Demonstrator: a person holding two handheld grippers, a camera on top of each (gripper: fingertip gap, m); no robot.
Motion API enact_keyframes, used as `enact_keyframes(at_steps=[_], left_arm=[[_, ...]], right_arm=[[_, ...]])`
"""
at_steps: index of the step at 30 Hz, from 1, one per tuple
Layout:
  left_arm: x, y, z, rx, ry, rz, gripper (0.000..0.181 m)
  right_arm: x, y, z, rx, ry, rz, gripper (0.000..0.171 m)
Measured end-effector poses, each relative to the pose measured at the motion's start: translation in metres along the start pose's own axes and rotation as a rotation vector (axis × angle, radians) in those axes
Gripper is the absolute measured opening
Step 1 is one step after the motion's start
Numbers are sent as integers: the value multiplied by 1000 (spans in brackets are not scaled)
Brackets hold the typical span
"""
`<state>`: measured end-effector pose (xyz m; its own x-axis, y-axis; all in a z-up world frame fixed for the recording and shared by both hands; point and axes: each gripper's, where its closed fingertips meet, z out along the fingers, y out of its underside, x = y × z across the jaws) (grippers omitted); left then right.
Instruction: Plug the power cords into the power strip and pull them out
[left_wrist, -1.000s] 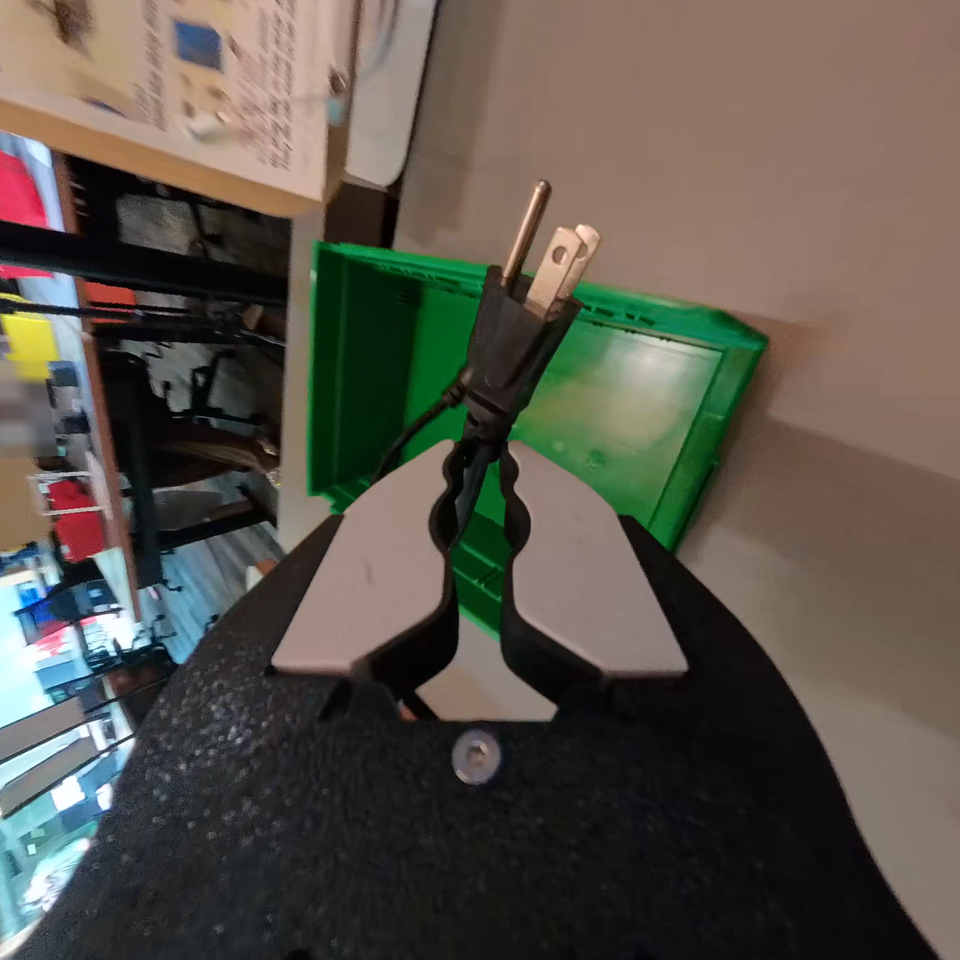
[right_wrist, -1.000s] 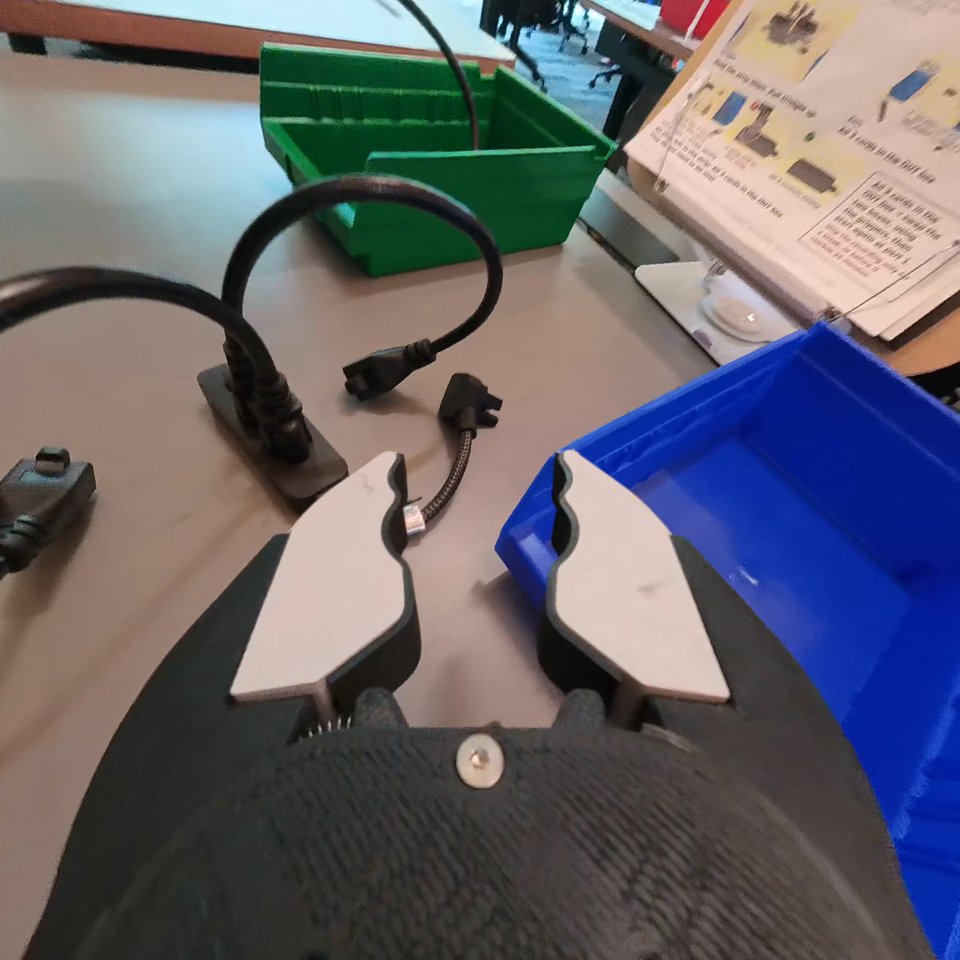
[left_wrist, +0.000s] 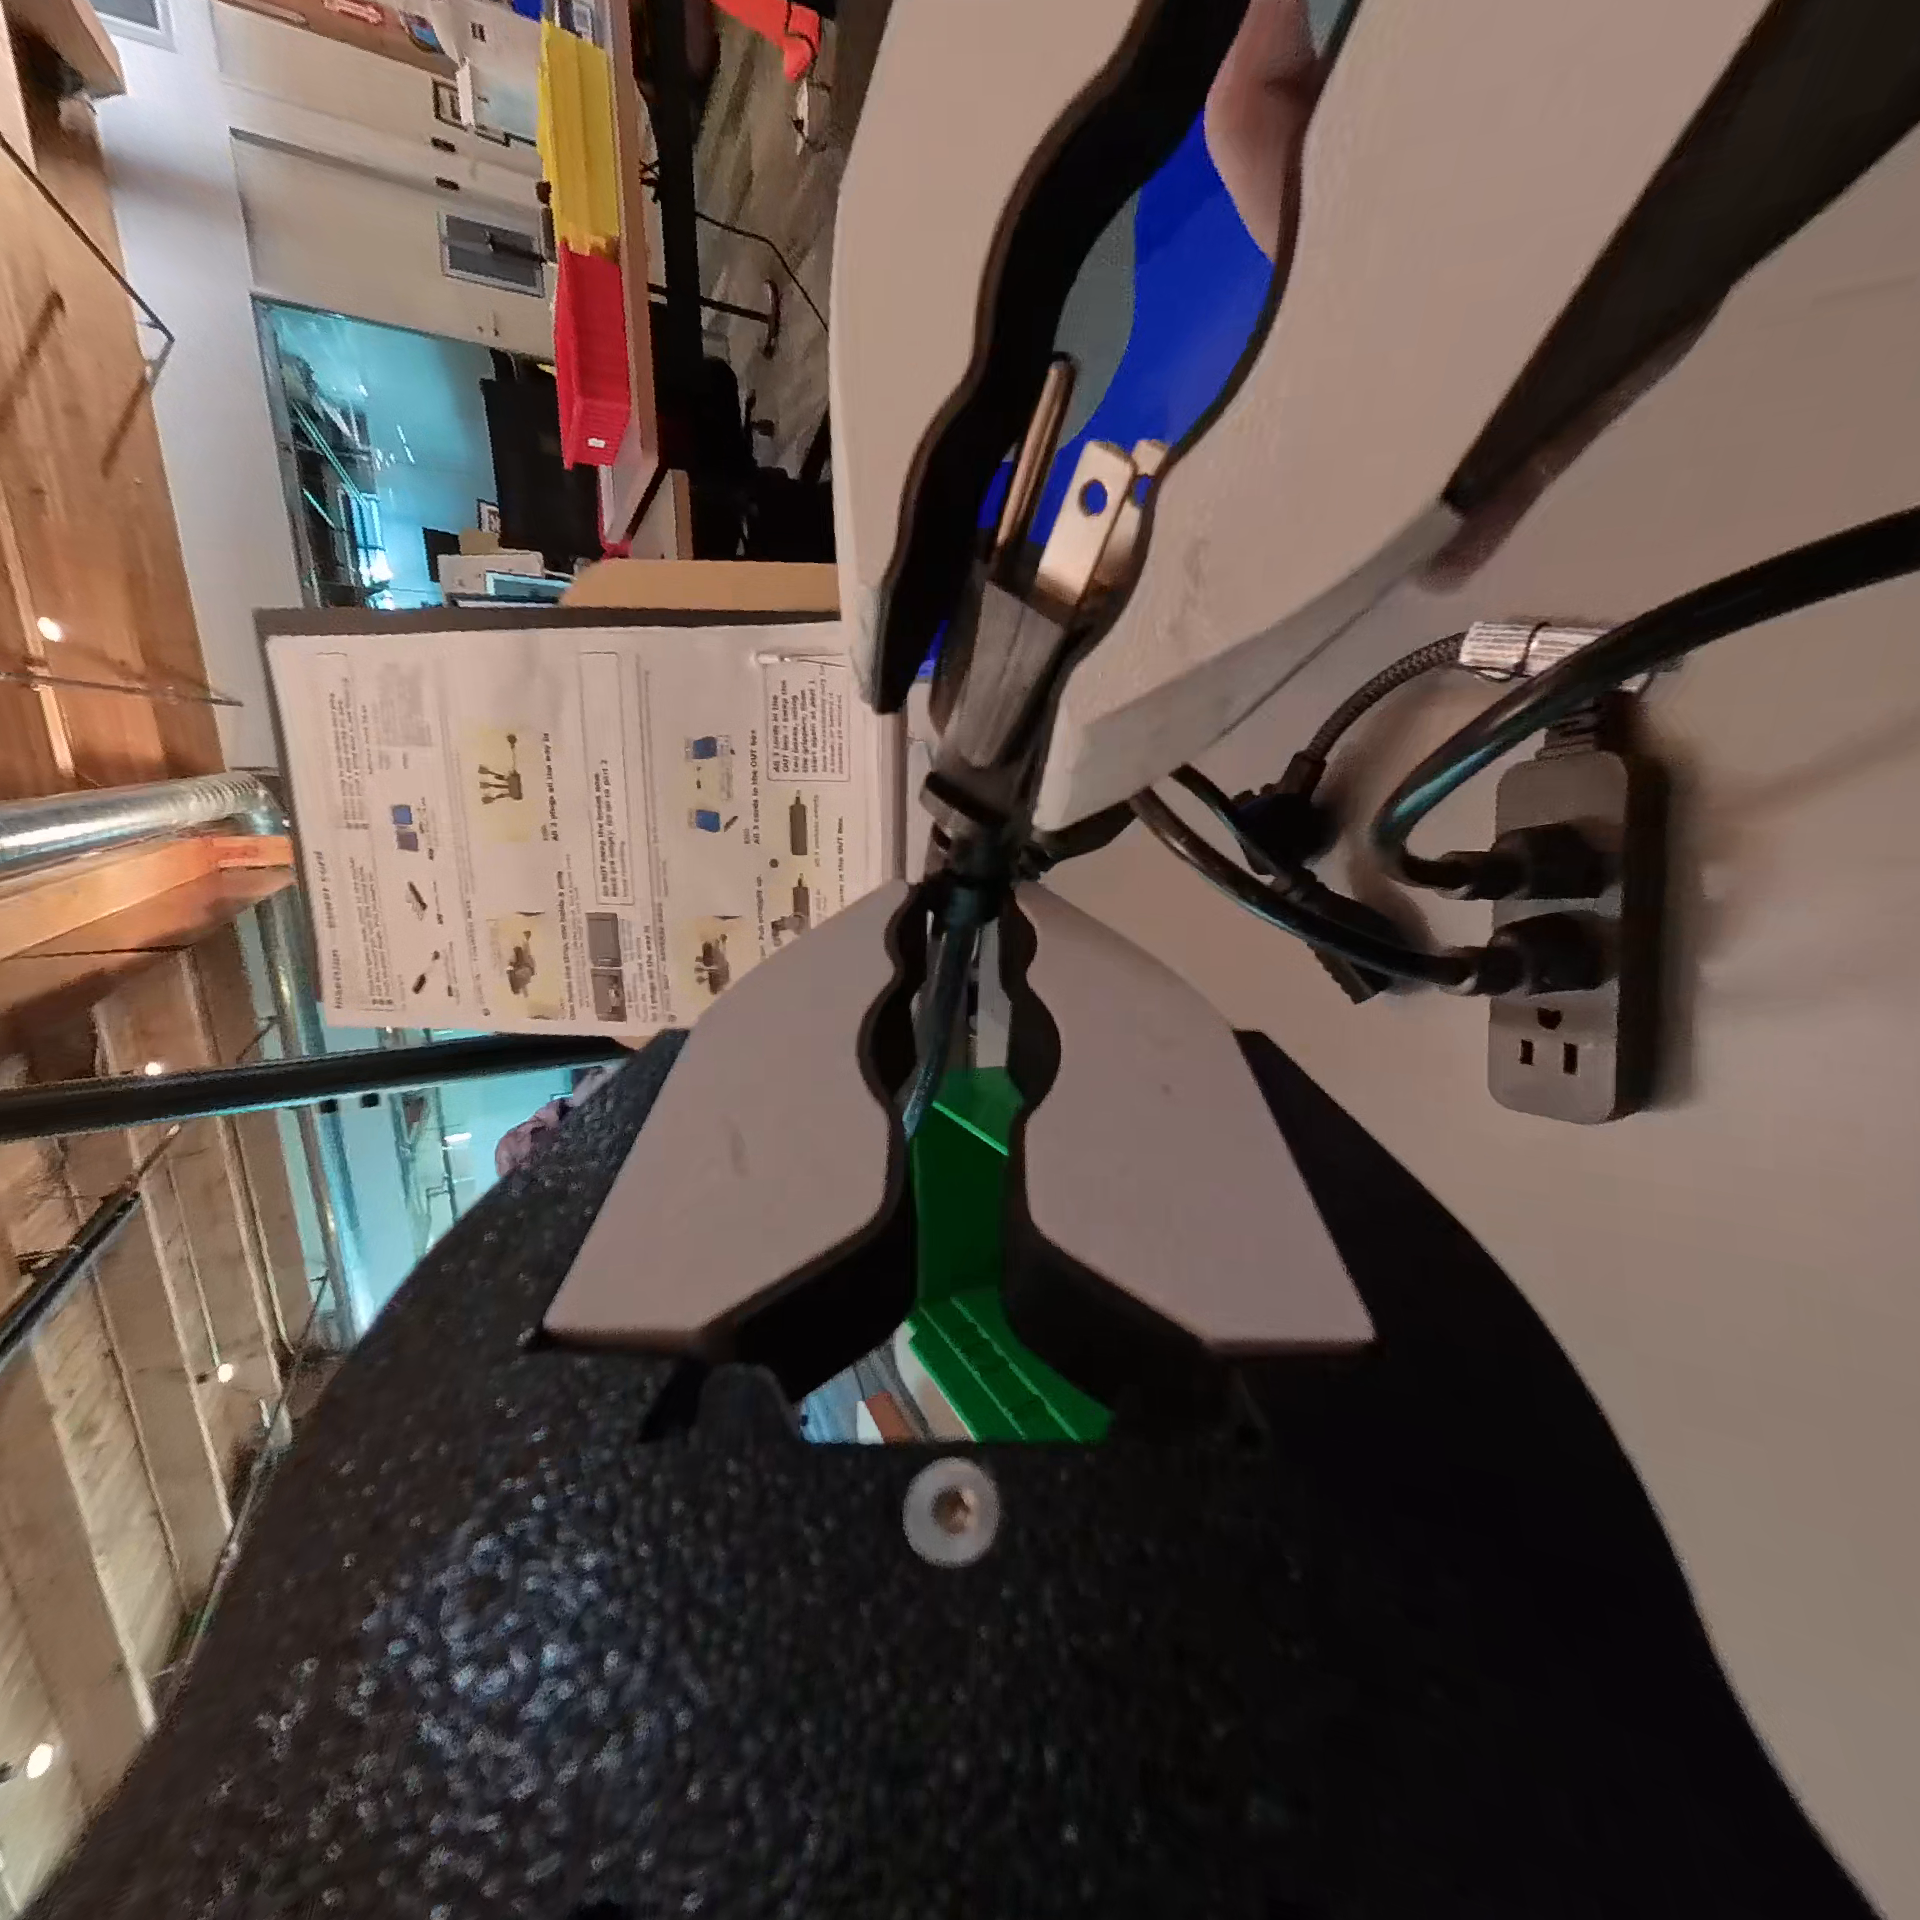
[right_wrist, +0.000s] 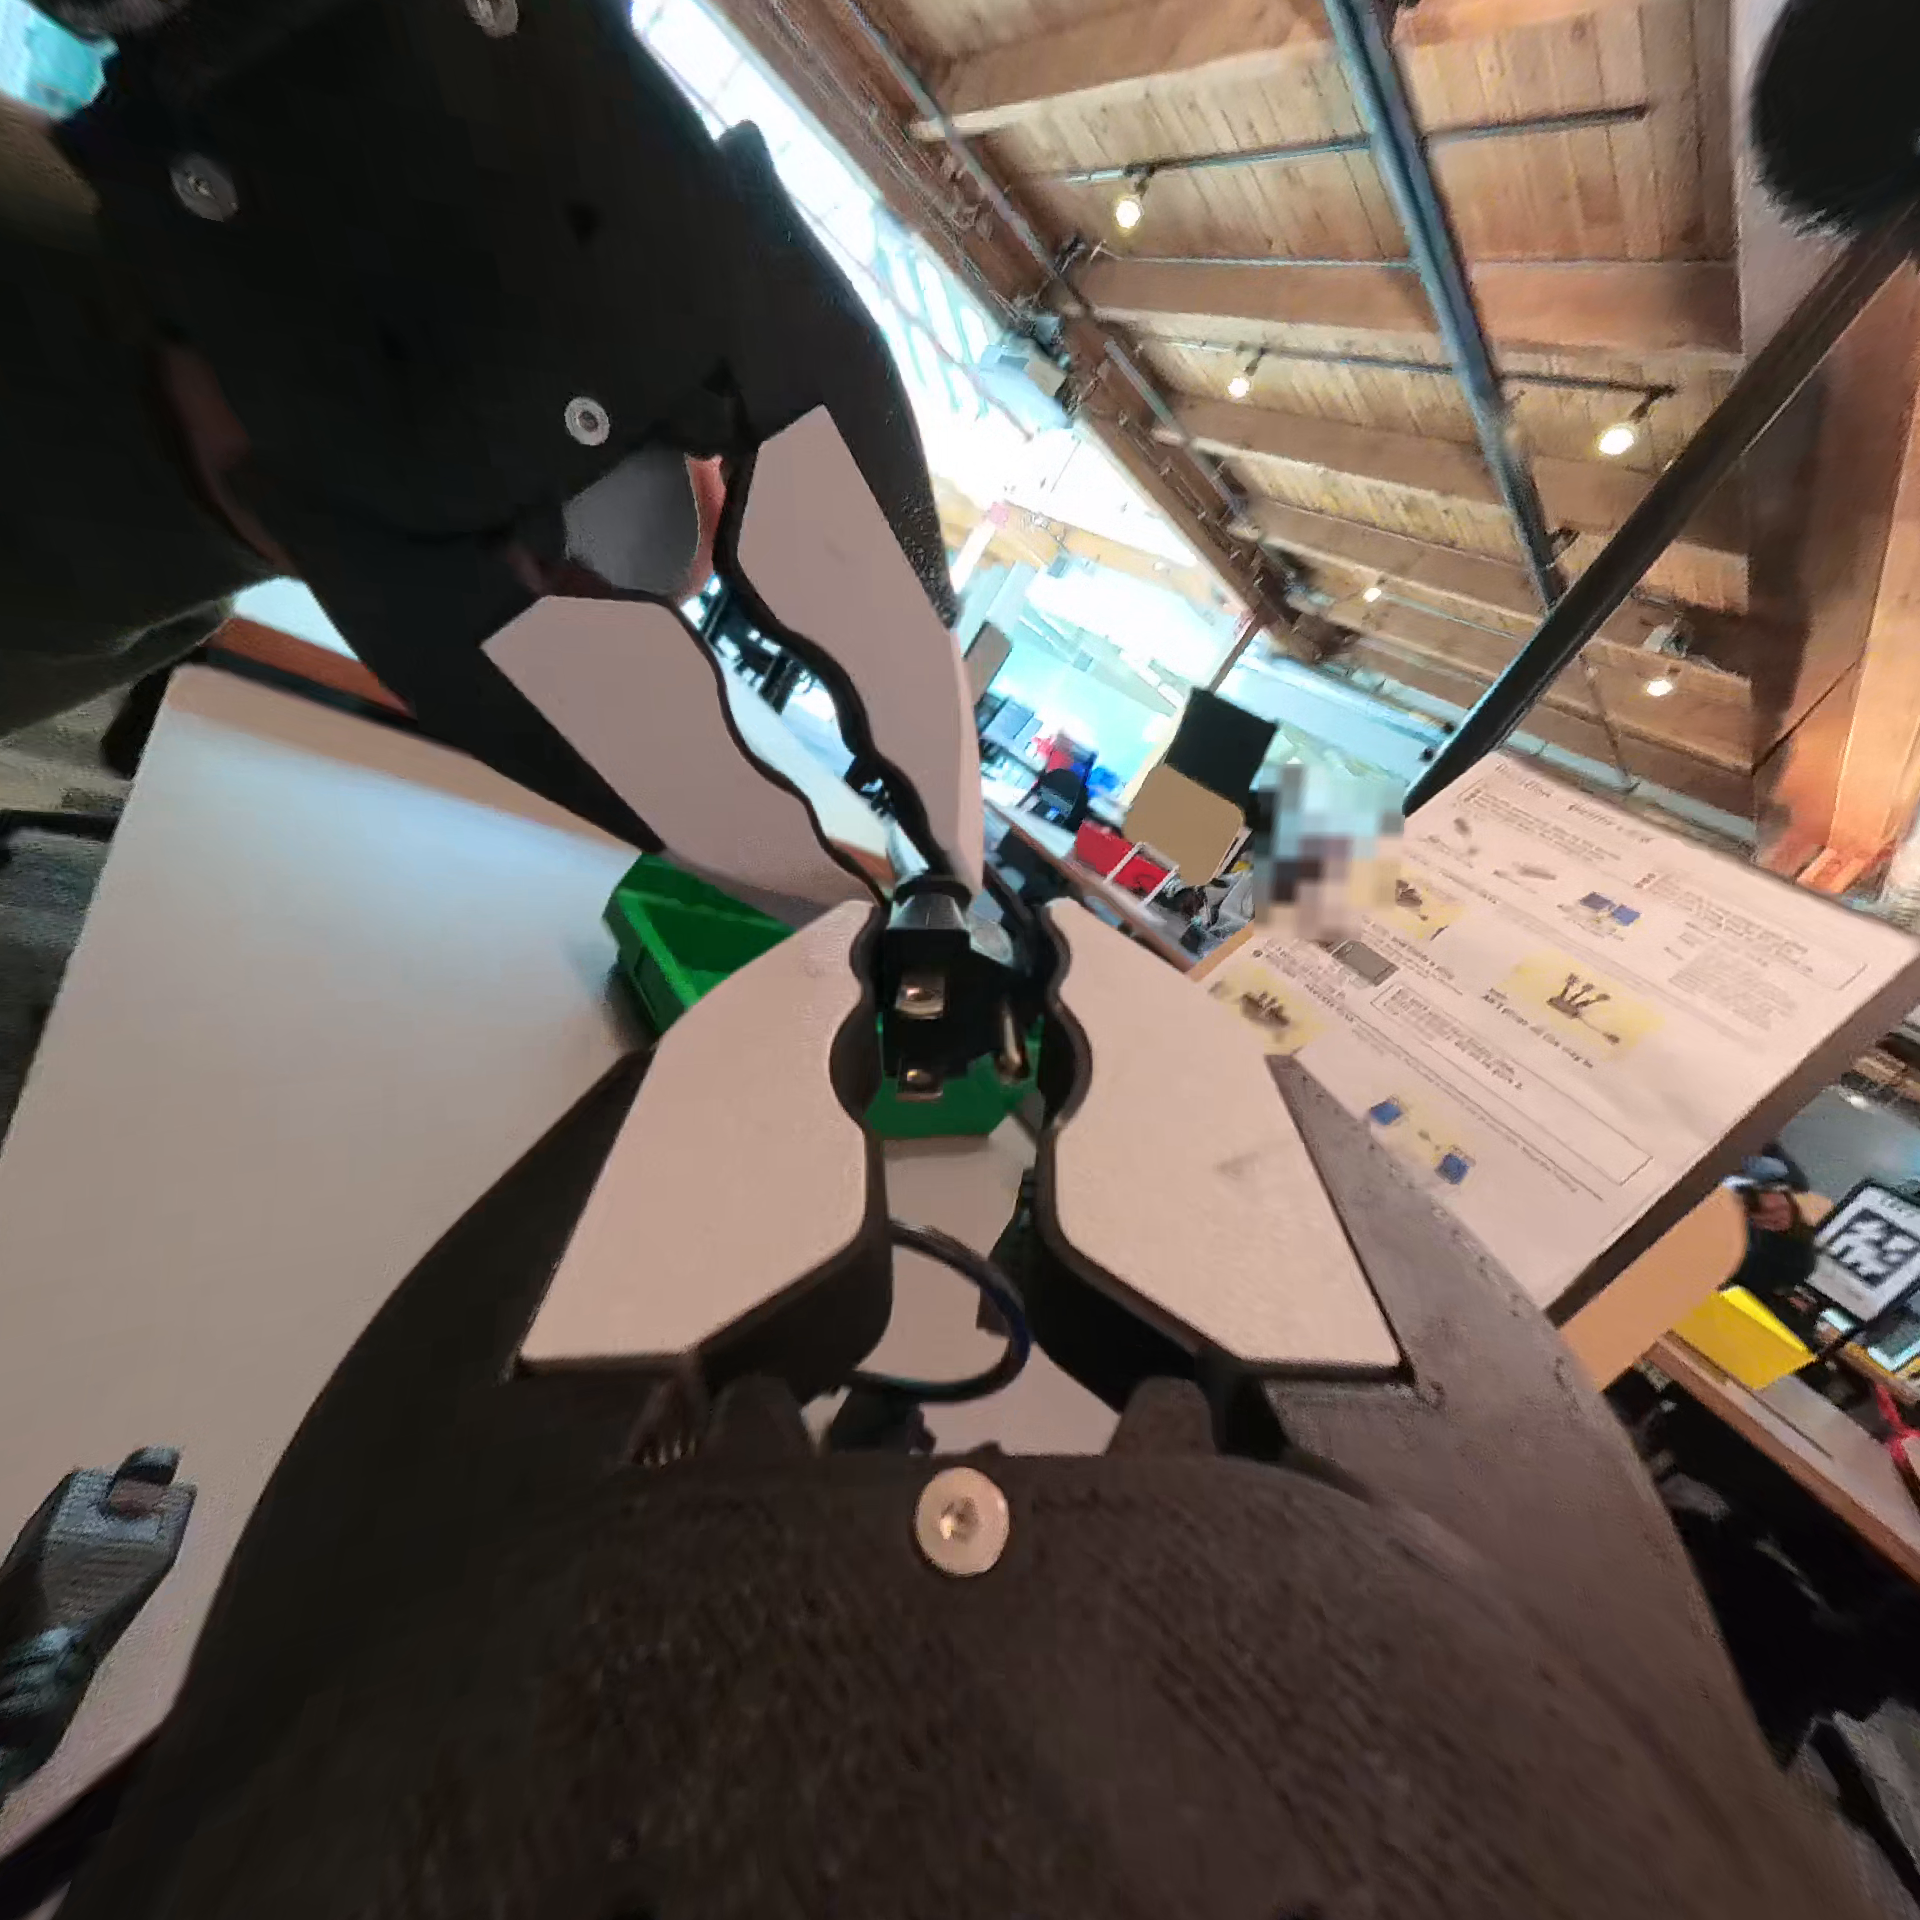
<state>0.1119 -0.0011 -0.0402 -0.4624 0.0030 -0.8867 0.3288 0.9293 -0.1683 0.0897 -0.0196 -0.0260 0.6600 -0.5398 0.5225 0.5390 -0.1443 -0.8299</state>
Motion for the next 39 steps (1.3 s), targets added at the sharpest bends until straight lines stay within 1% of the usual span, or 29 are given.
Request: enact_keyframes(at_steps=[1,2,4,7,9,11,13,15,16,19,20,21,23,24,26,27,29,31,32,33,36,39], left_arm=[[4,3,3,-3,15,-11,12],[9,4,6,7,31,-30,13],[13,4,10,48,38,-82,13],[12,-1,11,147,3,-195,13],[7,-4,9,242,-45,-316,21],[0,3,2,320,-86,-525,22],[-3,14,-11,436,-86,-807,22],[8,17,-20,592,-22,-1049,21],[22,15,-20,648,43,-1118,18],[70,-1,-9,735,219,-1228,28],[76,-6,-5,765,246,-1270,36],[74,-9,-1,809,248,-1309,42],[56,-6,6,895,196,-1378,47],[49,-7,8,942,191,-1374,53],[39,-17,4,1059,256,-1367,53],[34,-22,-2,1136,304,-1391,54],[25,-26,-12,1274,400,-1480,49],[23,-24,-11,1326,476,-1578,39],[24,-24,-12,1344,525,-1612,38],[26,-23,-12,1347,576,-1643,38],[34,-23,-10,1273,741,-1712,34],[42,-25,-12,1190,927,-1751,24]], right_arm=[[-3,7,1,-30,-34,9,25],[-4,13,1,-55,-60,19,25],[-4,17,0,-47,-86,74,25],[3,14,-2,24,-96,210,25],[9,11,-6,71,-113,315,25],[16,13,-10,93,-103,376,25],[22,14,-12,101,-87,423,26],[24,13,-12,111,-77,457,26],[25,13,-11,113,-77,484,26],[22,9,-7,147,-97,570,26],[19,7,-5,156,-121,601,25],[15,6,-3,158,-140,630,25],[12,2,0,176,-158,699,26],[9,-2,1,192,-181,727,26],[7,-4,2,197,-176,755,26],[6,-2,3,185,-179,753,26],[3,-1,3,182,-194,717,26],[1,1,3,180,-206,680,26],[-1,2,2,177,-215,634,26],[-4,4,1,167,-222,575,26],[-16,8,-3,125,-262,338,26],[-22,11,-7,112,-282,194,26]])
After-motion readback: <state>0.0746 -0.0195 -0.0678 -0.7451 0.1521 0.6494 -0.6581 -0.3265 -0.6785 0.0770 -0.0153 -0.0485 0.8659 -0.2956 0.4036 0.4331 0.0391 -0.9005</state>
